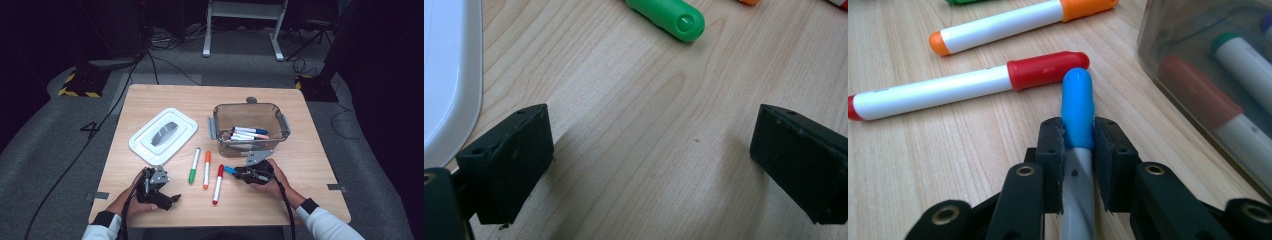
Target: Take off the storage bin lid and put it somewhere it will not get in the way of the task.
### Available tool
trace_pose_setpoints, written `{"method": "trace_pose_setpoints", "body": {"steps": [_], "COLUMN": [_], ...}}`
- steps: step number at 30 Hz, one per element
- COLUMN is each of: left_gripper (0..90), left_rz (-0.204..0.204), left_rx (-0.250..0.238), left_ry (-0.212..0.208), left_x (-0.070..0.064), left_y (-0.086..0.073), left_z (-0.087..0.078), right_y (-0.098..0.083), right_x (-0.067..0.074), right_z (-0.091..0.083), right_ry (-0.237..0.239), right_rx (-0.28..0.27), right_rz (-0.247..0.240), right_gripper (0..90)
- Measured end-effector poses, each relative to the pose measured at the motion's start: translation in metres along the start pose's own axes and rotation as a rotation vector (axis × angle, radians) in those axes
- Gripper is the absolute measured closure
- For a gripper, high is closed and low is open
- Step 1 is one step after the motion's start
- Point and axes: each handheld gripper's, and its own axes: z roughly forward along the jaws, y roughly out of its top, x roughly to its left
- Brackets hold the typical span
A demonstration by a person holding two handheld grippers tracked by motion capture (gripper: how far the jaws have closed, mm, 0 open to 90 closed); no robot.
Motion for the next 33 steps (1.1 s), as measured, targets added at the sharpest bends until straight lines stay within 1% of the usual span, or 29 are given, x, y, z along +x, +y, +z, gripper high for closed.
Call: {"method": "trace_pose_setpoints", "body": {"steps": [4, 8, 12, 16, 20, 22, 24, 25, 28, 33], "left_gripper": [4.1, 4.1, 4.1, 4.1, 4.1, 4.1, 4.1, 4.1, 4.1, 4.1], "left_rz": [0.000, 0.003, 0.001, 0.006, 0.009, 0.010, 0.019, 0.017, 0.025, 0.030], "left_rx": [0.001, 0.000, -0.001, 0.002, 0.001, 0.000, 0.002, 0.002, 0.001, 0.002], "left_ry": [0.001, -0.001, -0.001, 0.000, -0.006, -0.008, -0.011, -0.014, -0.020, -0.024], "left_x": [0.000, 0.000, -0.001, -0.004, -0.006, -0.007, -0.008, -0.009, -0.011, -0.014], "left_y": [0.000, 0.001, 0.002, 0.003, 0.005, 0.006, 0.006, 0.007, 0.008, 0.010], "left_z": [0.000, 0.001, 0.002, 0.003, 0.005, 0.005, 0.006, 0.006, 0.008, 0.010], "right_y": [0.005, 0.013, 0.022, 0.029, 0.036, 0.038, 0.040, 0.040, 0.040, 0.039], "right_x": [0.002, 0.004, 0.006, 0.005, 0.007, 0.010, 0.012, 0.012, 0.012, 0.010], "right_z": [0.006, 0.014, 0.023, 0.031, 0.038, 0.040, 0.042, 0.042, 0.041, 0.030], "right_ry": [0.001, -0.008, -0.024, -0.032, -0.007, 0.000, 0.005, 0.009, 0.008, 0.010], "right_rx": [0.006, 0.005, 0.006, -0.004, -0.005, -0.006, -0.006, -0.007, -0.007, -0.022], "right_rz": [-0.012, -0.022, -0.042, -0.043, -0.047, -0.064, -0.069, -0.070, -0.072, -0.060], "right_gripper": [74.6, 74.6, 74.6, 74.6, 74.6, 74.6, 74.6, 74.6, 74.6, 74.6]}}
